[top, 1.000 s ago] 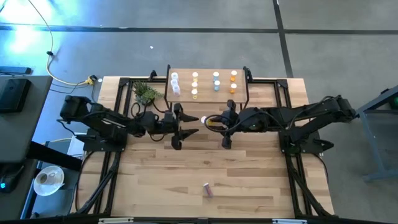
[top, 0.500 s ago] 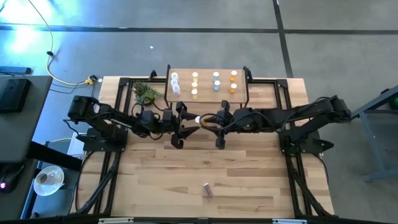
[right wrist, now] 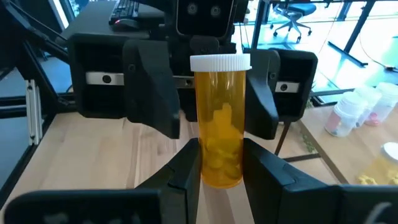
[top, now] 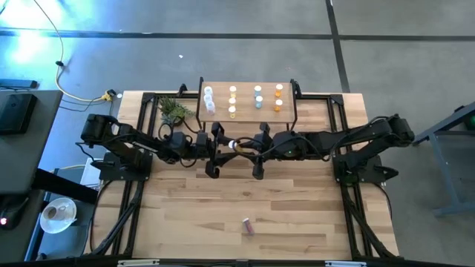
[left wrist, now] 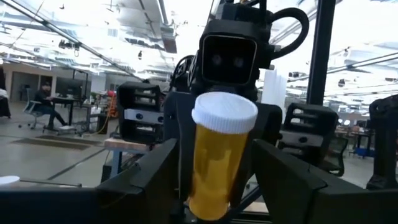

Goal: Pick and place medicine bottles onto shelf by color
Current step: Put the orange pill bottle aligned with the other orange pill bottles on the shelf

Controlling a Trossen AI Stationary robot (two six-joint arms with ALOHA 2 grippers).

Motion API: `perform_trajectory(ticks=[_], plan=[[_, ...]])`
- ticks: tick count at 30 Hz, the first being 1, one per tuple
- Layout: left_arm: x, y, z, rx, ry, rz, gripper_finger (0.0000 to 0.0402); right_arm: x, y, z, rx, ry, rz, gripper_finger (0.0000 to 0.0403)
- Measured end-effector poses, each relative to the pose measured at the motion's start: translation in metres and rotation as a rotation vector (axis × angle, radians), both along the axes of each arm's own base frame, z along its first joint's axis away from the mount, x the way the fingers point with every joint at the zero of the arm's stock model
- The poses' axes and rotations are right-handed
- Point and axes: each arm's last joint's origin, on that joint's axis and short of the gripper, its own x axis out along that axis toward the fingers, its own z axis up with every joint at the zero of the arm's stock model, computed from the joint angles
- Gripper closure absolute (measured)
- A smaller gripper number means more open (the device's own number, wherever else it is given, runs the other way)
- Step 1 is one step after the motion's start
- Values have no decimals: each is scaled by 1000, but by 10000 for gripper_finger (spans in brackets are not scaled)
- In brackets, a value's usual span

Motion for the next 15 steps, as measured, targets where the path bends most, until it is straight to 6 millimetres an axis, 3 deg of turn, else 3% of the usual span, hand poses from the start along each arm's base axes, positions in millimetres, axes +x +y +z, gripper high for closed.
perform_trajectory(ticks=[15], plan=[[0,4,0,14,4,6,314,0,0,0,9,2,-4,316]])
